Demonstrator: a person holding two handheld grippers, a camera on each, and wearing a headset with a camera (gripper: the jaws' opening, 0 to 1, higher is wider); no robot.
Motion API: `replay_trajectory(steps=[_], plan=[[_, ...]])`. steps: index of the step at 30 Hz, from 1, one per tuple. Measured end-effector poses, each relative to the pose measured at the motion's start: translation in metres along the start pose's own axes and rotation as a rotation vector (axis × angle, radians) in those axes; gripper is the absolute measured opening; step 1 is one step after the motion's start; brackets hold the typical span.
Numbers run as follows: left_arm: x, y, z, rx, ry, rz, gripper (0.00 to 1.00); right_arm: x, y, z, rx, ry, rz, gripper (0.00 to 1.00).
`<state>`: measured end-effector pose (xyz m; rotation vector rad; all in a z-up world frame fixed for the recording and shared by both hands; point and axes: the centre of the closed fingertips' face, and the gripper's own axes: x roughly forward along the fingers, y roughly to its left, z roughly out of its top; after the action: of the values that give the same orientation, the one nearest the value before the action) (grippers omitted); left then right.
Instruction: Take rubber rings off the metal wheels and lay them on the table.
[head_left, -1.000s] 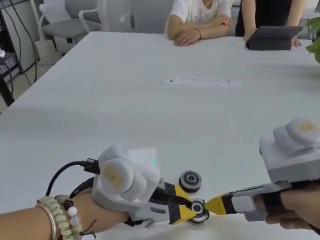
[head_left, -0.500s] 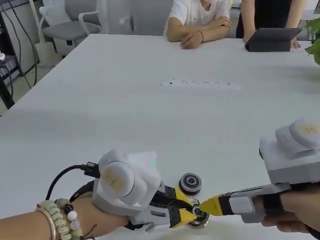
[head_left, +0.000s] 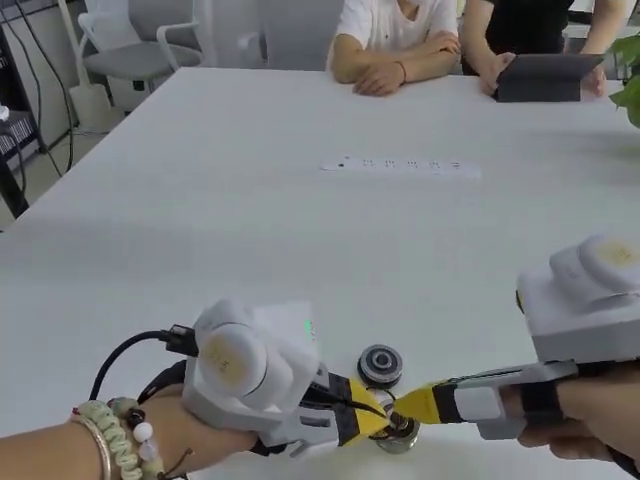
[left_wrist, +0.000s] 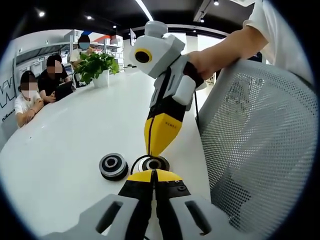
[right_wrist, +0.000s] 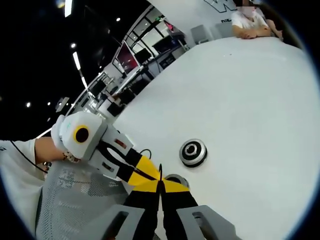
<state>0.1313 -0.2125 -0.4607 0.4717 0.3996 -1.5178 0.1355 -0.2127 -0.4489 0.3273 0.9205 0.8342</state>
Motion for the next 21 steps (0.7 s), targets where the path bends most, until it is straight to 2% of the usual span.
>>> replay_trajectory(steps=[8, 17, 21], plan=[[0.0003, -0.0024, 0.0002, -0.019, -0.005, -0.011, 0.00, -0.0021, -0.0044, 0.0006, 0.025, -0.011, -0.018, 0.00], [0.0002, -0.0073, 0.0006, 0.013, 0.017, -0.035, 0.01, -0.0030, -0.0036, 0.0007, 0.023, -0.015, -0.022, 0.00], [-0.0008, -0.0074, 0.0005, -0.022, 0.008, -0.046, 0.06, -0.0040, -0.0050, 0.0017, 0.029, -0.021, -0.024, 0.00]])
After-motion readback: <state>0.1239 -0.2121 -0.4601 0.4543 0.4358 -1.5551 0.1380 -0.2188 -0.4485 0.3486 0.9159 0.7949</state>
